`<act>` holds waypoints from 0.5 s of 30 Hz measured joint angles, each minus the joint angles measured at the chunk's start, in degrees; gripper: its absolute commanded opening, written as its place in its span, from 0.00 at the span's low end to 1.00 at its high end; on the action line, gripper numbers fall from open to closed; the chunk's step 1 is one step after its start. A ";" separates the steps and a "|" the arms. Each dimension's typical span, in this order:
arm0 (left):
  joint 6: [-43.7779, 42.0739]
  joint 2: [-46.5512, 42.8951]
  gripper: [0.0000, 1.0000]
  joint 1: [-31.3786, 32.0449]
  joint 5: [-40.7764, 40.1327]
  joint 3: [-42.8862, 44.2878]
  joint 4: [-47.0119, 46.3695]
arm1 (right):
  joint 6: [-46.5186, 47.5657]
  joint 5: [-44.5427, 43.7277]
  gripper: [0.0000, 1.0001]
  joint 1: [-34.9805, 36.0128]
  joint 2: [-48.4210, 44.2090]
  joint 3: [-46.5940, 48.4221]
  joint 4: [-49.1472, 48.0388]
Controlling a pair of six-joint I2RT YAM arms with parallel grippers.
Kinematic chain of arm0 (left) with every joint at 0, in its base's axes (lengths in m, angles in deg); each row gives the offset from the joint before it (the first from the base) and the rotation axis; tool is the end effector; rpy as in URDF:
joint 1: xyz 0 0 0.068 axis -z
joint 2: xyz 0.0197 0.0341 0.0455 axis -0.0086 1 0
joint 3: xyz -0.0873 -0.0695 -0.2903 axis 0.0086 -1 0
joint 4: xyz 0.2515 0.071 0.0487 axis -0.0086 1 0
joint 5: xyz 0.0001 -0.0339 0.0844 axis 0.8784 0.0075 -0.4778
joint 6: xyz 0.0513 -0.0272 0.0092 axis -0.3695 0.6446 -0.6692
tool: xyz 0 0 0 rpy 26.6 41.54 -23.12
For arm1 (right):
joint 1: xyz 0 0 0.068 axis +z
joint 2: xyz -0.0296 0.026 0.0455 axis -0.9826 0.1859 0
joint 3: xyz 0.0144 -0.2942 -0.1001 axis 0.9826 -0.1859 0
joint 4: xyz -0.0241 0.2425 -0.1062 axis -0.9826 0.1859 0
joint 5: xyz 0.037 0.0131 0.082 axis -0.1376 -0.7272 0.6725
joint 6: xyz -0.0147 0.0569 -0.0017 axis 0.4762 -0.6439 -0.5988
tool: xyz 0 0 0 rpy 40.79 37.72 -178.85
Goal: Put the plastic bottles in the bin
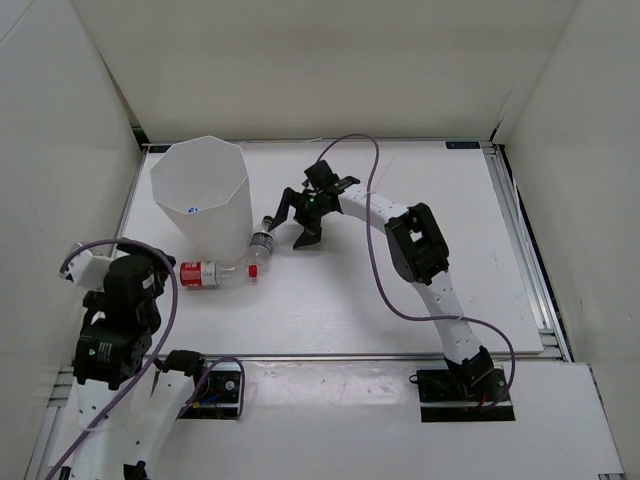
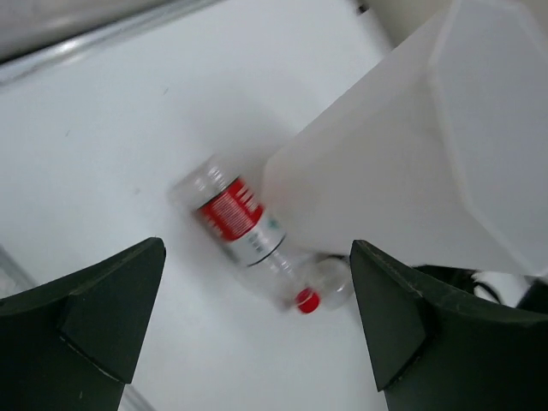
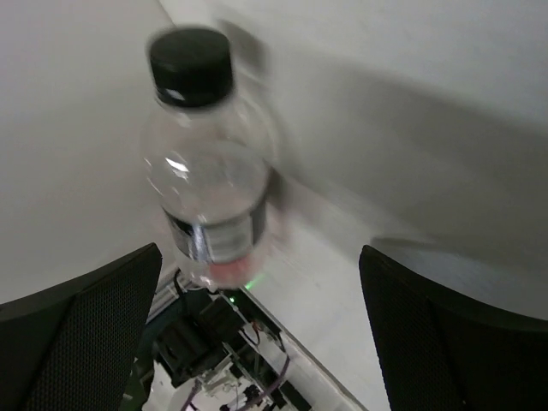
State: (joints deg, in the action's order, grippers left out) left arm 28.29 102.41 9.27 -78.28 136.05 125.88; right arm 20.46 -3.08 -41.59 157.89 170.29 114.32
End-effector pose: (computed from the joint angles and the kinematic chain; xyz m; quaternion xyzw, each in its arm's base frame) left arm 0.0345 0.0213 0.3868 -0.4487 0.7075 0.0098 0.5459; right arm 0.4315 0.3626 0.1715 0.0321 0.9161 0.3992 0.0169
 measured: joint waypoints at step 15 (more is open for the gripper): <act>18.38 -5.42 1.00 0.02 3.89 -9.66 14.25 | -11.87 7.37 0.57 3.48 11.04 9.05 -10.38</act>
State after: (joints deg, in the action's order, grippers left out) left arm 46.67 96.99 9.29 -74.39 126.39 140.14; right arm 8.59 4.28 -38.12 168.93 179.34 103.94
